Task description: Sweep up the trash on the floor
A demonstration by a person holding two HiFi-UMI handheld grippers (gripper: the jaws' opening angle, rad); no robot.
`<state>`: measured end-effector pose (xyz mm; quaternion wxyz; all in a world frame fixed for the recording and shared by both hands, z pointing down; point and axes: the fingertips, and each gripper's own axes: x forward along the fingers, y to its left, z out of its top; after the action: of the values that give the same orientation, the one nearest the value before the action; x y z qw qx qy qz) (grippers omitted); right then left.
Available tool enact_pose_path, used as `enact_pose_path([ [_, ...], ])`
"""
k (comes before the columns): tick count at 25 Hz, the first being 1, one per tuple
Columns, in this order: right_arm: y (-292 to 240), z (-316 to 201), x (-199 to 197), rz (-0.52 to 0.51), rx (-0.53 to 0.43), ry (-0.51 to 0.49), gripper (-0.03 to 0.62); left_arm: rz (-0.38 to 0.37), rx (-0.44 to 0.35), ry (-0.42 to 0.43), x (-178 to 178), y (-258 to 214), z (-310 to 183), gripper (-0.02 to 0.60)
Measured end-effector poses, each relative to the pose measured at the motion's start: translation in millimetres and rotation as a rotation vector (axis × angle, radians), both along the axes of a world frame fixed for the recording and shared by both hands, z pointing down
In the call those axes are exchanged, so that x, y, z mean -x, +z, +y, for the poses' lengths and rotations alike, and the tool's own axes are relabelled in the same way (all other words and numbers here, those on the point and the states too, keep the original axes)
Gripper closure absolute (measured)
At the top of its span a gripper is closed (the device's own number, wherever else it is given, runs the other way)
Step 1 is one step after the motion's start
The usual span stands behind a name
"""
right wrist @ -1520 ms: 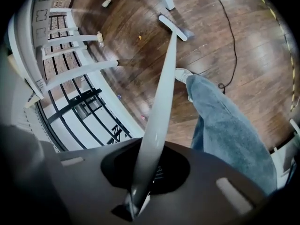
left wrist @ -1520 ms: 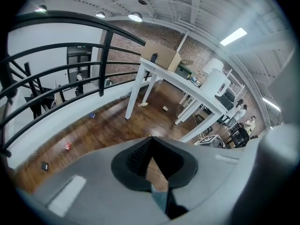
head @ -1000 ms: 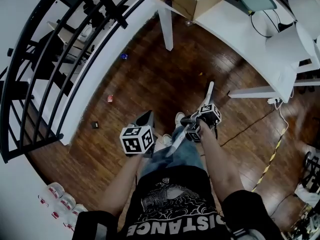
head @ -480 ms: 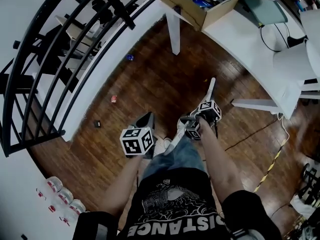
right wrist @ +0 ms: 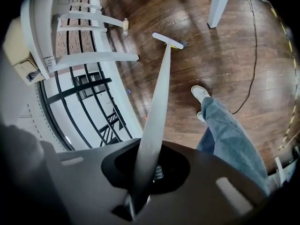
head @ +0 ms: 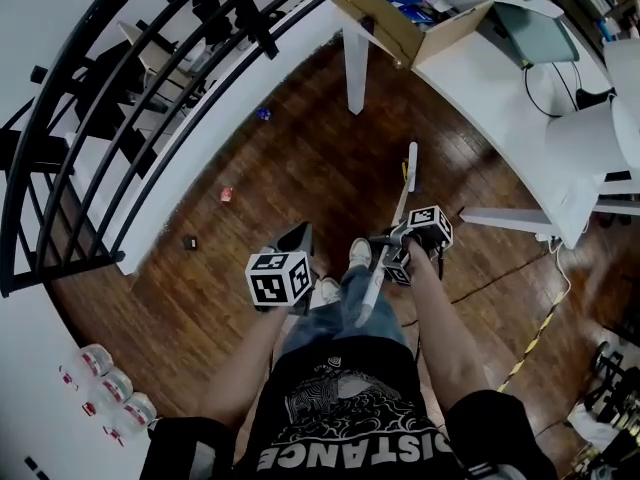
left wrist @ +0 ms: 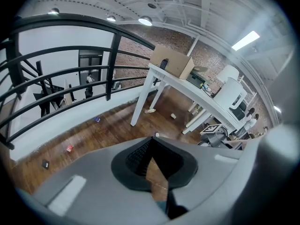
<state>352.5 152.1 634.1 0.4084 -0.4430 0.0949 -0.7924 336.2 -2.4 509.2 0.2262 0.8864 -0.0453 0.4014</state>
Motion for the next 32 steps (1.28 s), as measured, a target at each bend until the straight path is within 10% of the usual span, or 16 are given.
enact_pose_path([
  [15, 16.2, 186.1, -15.2, 0.192, 0.367, -0.413, 0.594, 0.03, 0.043, 0.054, 4.1, 0.9, 41.1, 0.577],
  [32, 99.0, 166.1, -14.2, 0.071, 0.416, -0.422, 0.586, -0.037, -0.032, 0.005, -0.5, 8.6, -4.7, 0.577],
])
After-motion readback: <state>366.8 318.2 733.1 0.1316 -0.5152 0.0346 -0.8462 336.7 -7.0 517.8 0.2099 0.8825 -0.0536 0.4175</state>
